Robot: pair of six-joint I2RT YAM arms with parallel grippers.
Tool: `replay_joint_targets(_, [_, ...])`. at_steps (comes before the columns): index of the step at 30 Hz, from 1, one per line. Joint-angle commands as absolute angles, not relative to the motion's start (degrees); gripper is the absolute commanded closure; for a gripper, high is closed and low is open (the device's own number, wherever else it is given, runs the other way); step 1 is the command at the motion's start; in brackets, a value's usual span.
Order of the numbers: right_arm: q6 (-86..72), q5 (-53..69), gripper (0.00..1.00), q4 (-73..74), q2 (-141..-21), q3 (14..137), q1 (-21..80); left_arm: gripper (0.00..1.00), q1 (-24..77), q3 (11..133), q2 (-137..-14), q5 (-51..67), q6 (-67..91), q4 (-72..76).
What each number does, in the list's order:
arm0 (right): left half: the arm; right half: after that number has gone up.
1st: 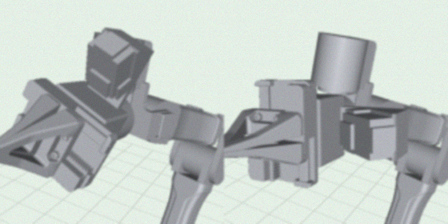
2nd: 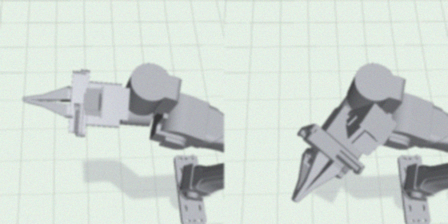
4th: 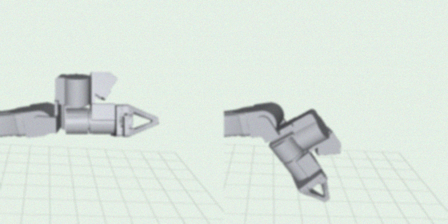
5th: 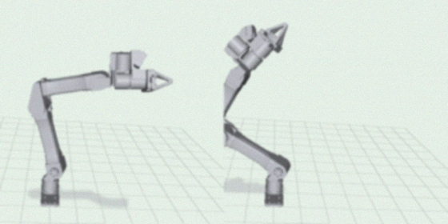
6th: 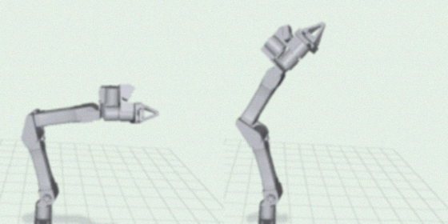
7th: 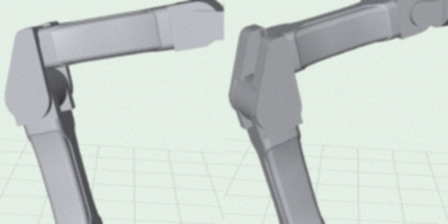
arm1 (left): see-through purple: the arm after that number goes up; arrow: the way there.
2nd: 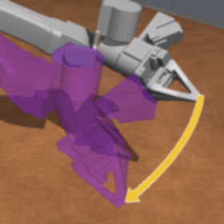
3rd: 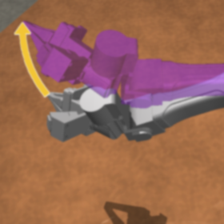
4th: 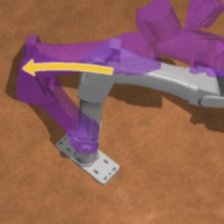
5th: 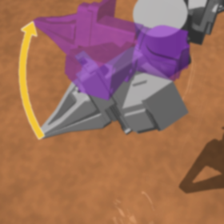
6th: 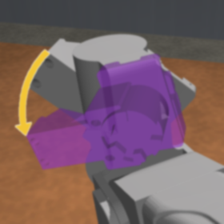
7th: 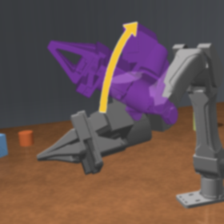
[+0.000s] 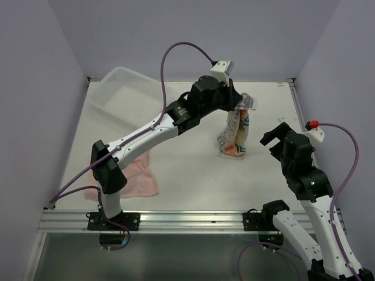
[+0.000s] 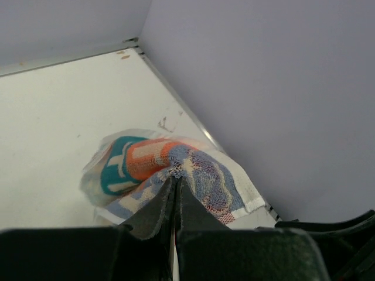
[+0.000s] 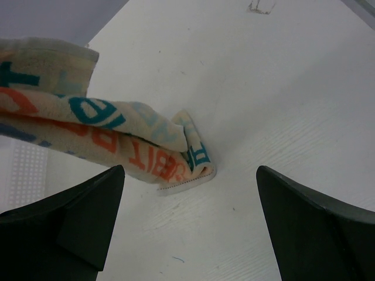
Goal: Roll the towels
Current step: Move the towel to the center of the board
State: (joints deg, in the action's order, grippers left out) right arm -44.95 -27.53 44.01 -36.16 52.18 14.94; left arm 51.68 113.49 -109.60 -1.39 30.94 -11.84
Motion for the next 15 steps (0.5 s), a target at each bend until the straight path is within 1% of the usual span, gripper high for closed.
replay_joint_targets(1, [-44.4, -27.7, 0.01, 43.9, -36.8, 52.8, 14.8, 1.00, 51.4, 102.5, -99.5, -15.6, 30.7, -5.2])
replay_joint_targets(2, [-44.4, -27.1, 0.01, 43.4, -36.9, 52.2, 14.7, 1.00, 51.3, 99.9, -98.0, -18.5, 30.7, -5.1])
replay_joint_targets(3, [-44.6, -26.4, 0.01, 43.1, -37.0, 51.1, 14.7, 1.00, 51.2, 95.3, -95.5, -24.2, 31.1, -6.0])
replay_joint_targets(6, [-44.9, -22.8, 0.01, 41.1, -38.1, 49.0, 14.8, 1.00, 49.7, 87.1, -91.2, -31.1, 33.6, -7.6])
replay_joint_targets(9, [-44.7, -18.9, 0.02, 39.2, -39.5, 47.3, 14.7, 1.00, 47.9, 79.4, -88.2, -33.6, 36.9, -8.3])
replay_joint_targets(13, [-43.9, -15.7, 0.03, 38.0, -41.0, 45.4, 14.8, 1.00, 44.5, 71.7, -86.1, -33.7, 41.4, -9.8])
replay_joint_targets(15, [-43.5, -14.4, 0.03, 37.9, -41.9, 44.3, 14.8, 0.93, 43.6, 68.2, -85.7, -33.7, 42.9, -10.5])
